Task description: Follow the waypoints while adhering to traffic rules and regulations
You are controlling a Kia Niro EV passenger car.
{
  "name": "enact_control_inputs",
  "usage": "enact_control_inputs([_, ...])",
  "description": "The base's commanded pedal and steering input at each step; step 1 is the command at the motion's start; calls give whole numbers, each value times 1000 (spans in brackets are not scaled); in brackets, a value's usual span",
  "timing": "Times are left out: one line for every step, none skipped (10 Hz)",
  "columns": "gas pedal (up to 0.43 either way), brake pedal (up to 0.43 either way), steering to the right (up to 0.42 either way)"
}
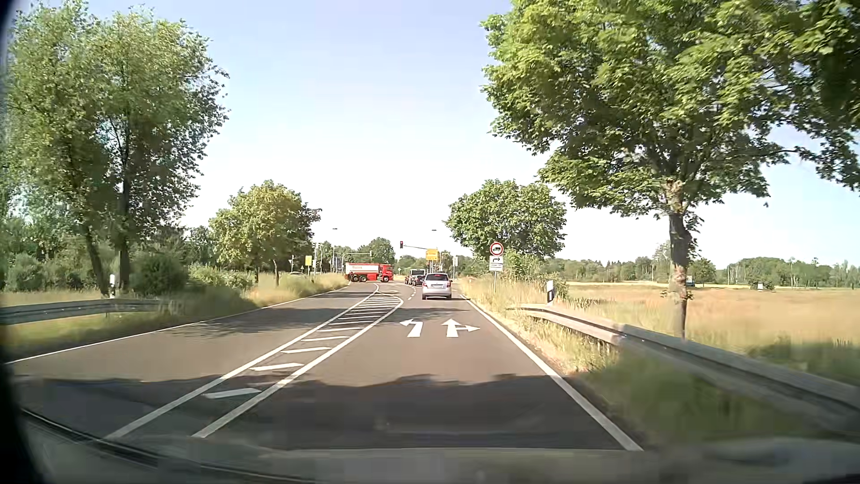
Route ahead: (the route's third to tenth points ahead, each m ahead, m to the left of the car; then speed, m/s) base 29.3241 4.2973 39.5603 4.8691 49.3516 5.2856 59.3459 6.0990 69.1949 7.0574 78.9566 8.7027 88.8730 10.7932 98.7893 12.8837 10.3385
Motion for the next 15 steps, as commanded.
enact_control_inputs([0, 250, -5])
enact_control_inputs([0, 250, -6])
enact_control_inputs([0, 250, -5])
enact_control_inputs([0, 250, -5])
enact_control_inputs([0, 244, -5])
enact_control_inputs([0, 250, -6])
enact_control_inputs([0, 250, -5])
enact_control_inputs([0, 250, -5])
enact_control_inputs([0, 244, -5])
enact_control_inputs([0, 232, -6])
enact_control_inputs([0, 220, -5])
enact_control_inputs([0, 213, -5])
enact_control_inputs([0, 207, -6])
enact_control_inputs([0, 201, -5])
enact_control_inputs([0, 201, -6])
